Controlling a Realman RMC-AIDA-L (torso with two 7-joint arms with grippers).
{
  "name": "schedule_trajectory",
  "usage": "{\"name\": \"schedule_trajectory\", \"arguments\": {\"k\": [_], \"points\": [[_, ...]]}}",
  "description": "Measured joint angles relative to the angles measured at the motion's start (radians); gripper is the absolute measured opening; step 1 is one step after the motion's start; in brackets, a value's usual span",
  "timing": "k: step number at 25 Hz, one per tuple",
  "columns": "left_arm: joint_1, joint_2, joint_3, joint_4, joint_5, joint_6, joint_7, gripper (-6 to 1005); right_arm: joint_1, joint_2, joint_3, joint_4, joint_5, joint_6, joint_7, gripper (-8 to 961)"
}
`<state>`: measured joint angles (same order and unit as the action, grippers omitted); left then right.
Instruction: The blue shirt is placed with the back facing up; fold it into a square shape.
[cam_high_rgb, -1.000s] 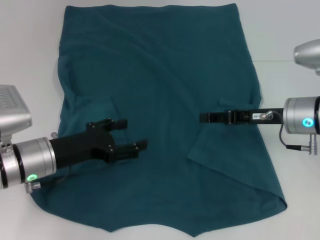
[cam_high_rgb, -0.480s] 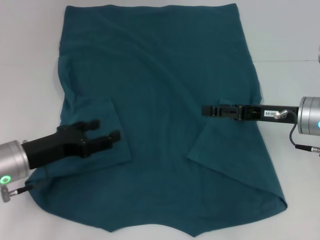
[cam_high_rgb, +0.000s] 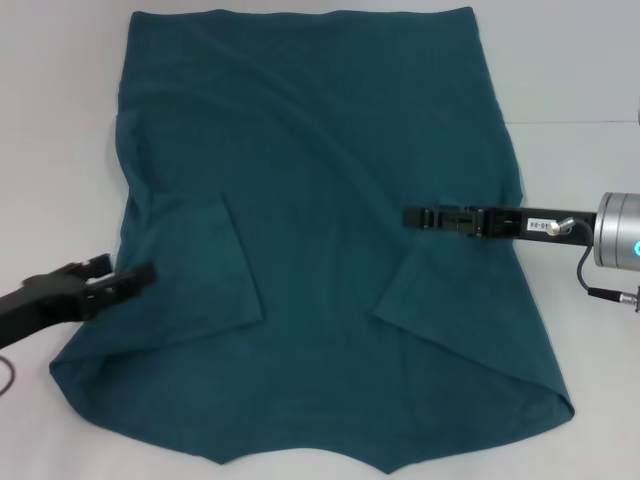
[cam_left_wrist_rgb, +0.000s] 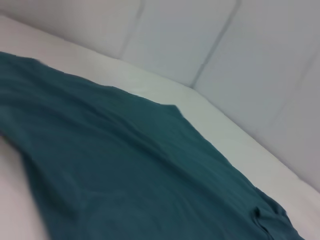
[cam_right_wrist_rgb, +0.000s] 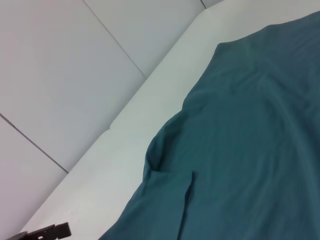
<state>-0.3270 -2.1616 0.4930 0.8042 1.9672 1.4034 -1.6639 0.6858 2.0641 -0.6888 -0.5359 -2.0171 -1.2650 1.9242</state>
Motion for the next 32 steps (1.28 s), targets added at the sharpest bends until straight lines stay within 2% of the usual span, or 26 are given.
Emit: {"name": "schedule_trajectory", "arguments": {"k": [5,11,24,32], "points": [[0.040,-0.001,-0.064,0.040,0.009,0.017,-0.075,875,0.005,0.002,0.001,0.002,0.000,0.004,0.001,921],[0.066,-0.001,-0.112,0.072,0.096,0.023,-0.148,875,0.006,0.002,0.001,0.001,0.000,0.005,0.001,919],[0.069,-0.001,-0.120,0.084,0.231,0.052,-0.166,875,0.004,-0.006,-0.006,-0.001,0.000,0.004,0.001,919],[0.064,-0.001,-0.112,0.084,0.250,0.053,-0.169,876,0.001,-0.006,-0.006,-0.001,0.000,0.004,0.001,917]]}}
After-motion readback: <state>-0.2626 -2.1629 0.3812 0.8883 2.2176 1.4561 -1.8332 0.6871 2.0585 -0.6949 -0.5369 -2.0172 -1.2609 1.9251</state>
